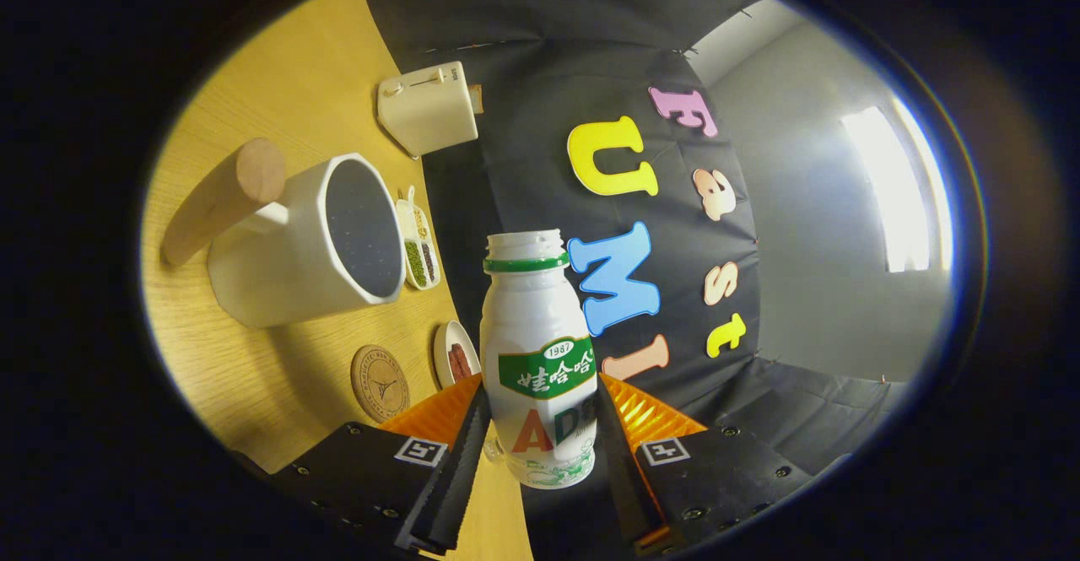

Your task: Take the bottle from table, then pour the juice into the cup, finally place the bottle on the coaster

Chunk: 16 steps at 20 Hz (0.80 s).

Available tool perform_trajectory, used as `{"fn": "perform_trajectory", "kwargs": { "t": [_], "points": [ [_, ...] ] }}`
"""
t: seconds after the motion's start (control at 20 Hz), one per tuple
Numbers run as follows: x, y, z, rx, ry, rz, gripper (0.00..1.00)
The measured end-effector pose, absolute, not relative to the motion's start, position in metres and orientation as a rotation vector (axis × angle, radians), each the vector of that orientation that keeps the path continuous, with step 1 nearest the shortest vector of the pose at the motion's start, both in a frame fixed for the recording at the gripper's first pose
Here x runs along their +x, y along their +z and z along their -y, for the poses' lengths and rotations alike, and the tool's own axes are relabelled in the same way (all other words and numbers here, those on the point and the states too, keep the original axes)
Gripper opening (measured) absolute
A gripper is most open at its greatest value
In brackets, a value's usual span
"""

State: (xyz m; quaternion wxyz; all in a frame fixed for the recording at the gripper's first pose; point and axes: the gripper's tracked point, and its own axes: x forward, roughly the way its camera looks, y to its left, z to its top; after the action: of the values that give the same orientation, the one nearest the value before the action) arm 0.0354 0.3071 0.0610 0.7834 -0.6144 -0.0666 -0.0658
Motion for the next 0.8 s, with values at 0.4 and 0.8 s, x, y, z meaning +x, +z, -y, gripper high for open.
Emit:
{"fn": "perform_trajectory", "kwargs": {
  "t": [0.4, 0.8],
  "points": [
    [0.0332, 0.0652, -0.3072, -1.423, -0.171, 0.181, 0.69],
    [0.0362, 0.0672, -0.3042, -1.479, -0.189, 0.205, 0.69]
  ]
}}
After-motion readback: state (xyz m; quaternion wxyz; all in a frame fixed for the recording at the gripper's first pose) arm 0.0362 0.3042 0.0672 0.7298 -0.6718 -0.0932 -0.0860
